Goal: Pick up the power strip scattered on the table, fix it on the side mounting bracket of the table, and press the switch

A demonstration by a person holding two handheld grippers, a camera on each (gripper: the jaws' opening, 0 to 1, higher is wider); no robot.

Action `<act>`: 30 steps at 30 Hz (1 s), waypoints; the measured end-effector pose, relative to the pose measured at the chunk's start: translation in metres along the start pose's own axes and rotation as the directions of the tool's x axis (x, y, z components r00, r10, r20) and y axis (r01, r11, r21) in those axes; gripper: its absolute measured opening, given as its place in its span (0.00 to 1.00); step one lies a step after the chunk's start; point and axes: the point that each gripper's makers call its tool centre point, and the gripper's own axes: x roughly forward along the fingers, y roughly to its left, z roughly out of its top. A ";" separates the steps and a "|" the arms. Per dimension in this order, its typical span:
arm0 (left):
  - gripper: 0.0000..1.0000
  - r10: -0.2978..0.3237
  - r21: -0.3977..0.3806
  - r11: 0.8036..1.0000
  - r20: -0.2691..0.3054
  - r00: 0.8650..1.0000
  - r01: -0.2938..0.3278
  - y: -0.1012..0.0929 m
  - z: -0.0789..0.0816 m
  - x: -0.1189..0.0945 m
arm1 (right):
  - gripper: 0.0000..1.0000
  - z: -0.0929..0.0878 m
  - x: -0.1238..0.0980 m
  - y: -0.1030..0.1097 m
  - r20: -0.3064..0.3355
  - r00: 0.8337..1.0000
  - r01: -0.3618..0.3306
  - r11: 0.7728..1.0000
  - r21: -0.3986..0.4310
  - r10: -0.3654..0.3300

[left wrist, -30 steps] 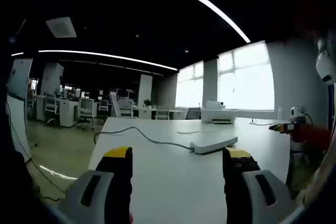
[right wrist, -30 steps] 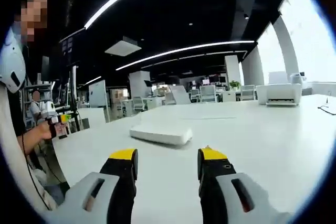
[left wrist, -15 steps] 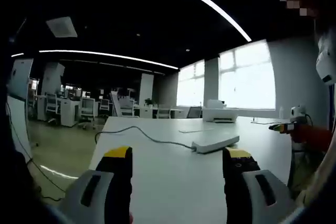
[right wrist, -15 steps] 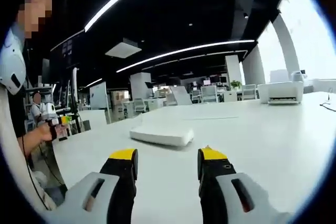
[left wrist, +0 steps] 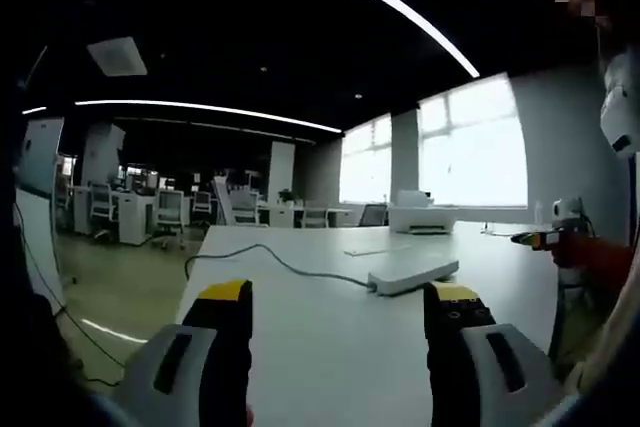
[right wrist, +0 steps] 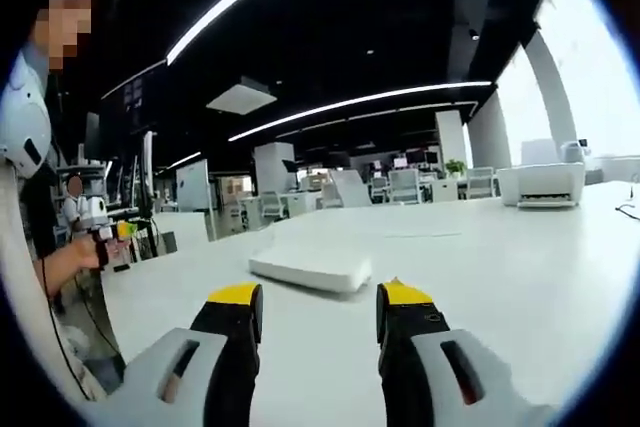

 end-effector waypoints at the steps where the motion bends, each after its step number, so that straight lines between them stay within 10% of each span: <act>1: 0.74 -0.001 -0.001 1.000 0.000 1.000 0.001 0.000 0.000 0.000 | 0.42 0.001 0.000 0.000 0.001 1.000 0.000 1.000 -0.001 0.000; 30: 0.73 -0.040 0.016 0.999 0.031 0.999 0.040 -0.009 0.020 -0.005 | 0.45 0.037 -0.003 0.004 -0.003 1.000 -0.029 0.992 -0.119 0.028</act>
